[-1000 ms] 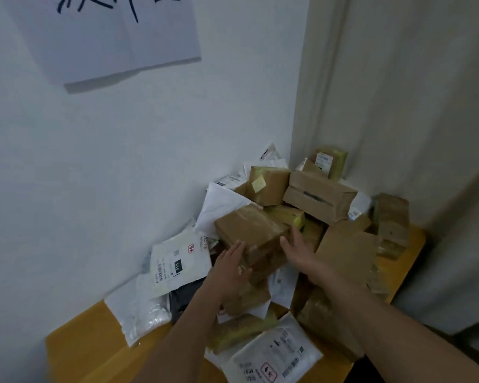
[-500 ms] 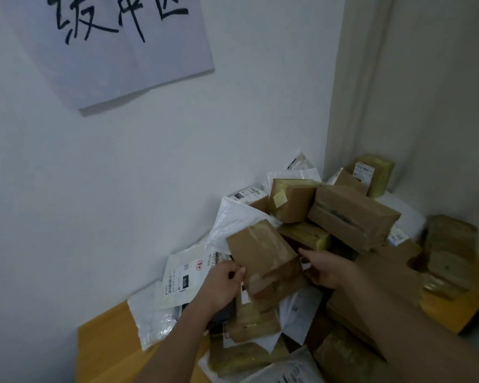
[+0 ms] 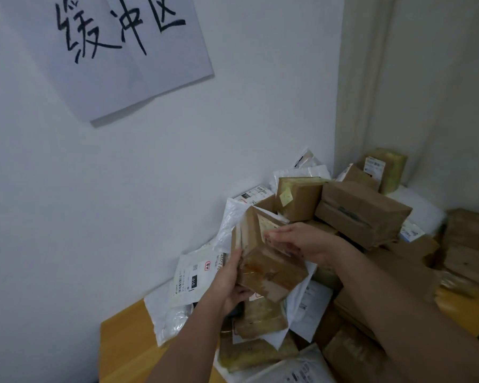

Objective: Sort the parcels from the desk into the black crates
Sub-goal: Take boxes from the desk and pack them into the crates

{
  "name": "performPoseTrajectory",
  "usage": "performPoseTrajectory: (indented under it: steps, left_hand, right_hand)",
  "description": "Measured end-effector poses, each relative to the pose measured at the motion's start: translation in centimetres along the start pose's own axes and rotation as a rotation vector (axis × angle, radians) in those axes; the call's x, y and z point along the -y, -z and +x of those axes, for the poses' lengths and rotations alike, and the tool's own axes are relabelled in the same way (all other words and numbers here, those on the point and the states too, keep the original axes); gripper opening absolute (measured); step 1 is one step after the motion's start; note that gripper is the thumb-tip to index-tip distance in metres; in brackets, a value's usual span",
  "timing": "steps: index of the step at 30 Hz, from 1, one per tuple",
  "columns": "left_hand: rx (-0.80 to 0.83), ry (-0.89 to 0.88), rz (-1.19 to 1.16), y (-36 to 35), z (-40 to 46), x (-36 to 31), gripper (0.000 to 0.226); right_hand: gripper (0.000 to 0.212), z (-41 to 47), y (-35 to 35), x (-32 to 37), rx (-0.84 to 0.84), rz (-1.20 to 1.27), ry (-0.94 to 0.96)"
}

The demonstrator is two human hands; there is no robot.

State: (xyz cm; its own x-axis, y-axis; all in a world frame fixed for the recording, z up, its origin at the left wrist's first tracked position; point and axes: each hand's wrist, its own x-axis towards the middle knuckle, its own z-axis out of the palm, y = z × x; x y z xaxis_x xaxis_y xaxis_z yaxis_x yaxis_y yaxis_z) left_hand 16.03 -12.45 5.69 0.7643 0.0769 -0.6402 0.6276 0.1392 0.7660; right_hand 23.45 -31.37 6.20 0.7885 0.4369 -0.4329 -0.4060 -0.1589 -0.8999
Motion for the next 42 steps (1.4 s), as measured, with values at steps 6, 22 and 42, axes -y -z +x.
performPoseTrajectory:
  steps: [6,22,42]
  left_hand:
    - [0.007,-0.034,-0.251,0.3,-0.6,-0.8,0.027]
    - [0.078,-0.406,0.016,2.8,-4.1,-4.4,0.054]
    - [0.165,-0.486,0.028,4.6,-4.9,-2.2,0.072]
  right_hand:
    - [0.038,-1.4,-1.3,-0.1,-0.252,-0.114,0.121]
    - [0.05,-4.7,-2.3,2.0,-0.144,0.295,0.211]
    - [0.032,-4.2,-3.1,1.7,-0.228,0.246,0.294]
